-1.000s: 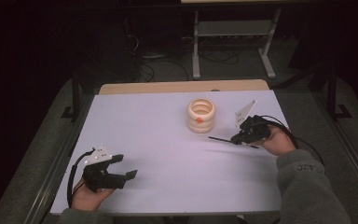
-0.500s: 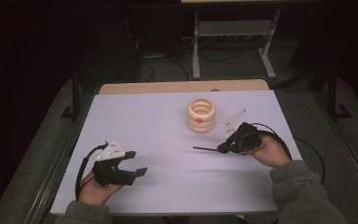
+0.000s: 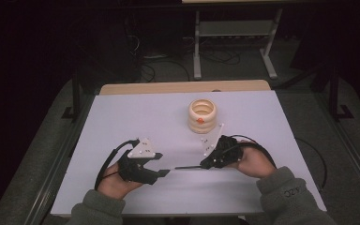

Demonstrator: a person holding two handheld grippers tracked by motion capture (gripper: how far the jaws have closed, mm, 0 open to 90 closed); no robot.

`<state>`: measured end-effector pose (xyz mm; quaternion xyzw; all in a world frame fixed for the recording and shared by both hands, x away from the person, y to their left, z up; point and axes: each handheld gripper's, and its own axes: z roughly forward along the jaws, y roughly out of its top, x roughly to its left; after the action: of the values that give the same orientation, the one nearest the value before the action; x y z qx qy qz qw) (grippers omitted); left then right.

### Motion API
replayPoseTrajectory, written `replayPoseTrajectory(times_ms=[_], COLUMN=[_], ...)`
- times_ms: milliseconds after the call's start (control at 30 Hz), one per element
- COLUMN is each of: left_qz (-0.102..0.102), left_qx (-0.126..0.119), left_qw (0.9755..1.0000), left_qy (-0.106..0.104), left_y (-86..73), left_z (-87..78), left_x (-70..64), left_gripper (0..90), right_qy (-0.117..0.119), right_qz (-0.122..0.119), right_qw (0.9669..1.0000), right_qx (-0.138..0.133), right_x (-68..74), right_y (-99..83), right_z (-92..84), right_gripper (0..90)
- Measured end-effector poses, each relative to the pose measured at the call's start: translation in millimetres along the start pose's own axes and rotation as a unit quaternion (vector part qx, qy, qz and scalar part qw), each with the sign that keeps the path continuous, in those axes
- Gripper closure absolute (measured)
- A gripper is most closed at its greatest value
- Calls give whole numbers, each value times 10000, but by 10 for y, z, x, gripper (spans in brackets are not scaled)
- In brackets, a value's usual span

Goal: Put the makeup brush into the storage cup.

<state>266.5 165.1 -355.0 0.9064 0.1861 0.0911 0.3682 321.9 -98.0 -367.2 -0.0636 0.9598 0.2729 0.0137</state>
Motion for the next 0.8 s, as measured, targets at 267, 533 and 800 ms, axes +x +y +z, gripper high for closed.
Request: replayPoseTrajectory(times_ms=[267,533,800], left_qz=[152,224,408], left_qx=[396,762,957], left_qw=[9984,9948,9910], left_qy=[-385,-636,-842], left_y=[54,56,54], left_z=[212,351,405], left_x=[-54,-92,-139], left_gripper=[524,652,842], right_qy=[175,257,280], right_qz=[-151,-285,-419], right_qw=[9997,9993,9987], right_qx=[33,22,61], right_x=[51,88,131], right_y=[175,273,325], right_z=[136,198,229], right_gripper=[849,849,849])
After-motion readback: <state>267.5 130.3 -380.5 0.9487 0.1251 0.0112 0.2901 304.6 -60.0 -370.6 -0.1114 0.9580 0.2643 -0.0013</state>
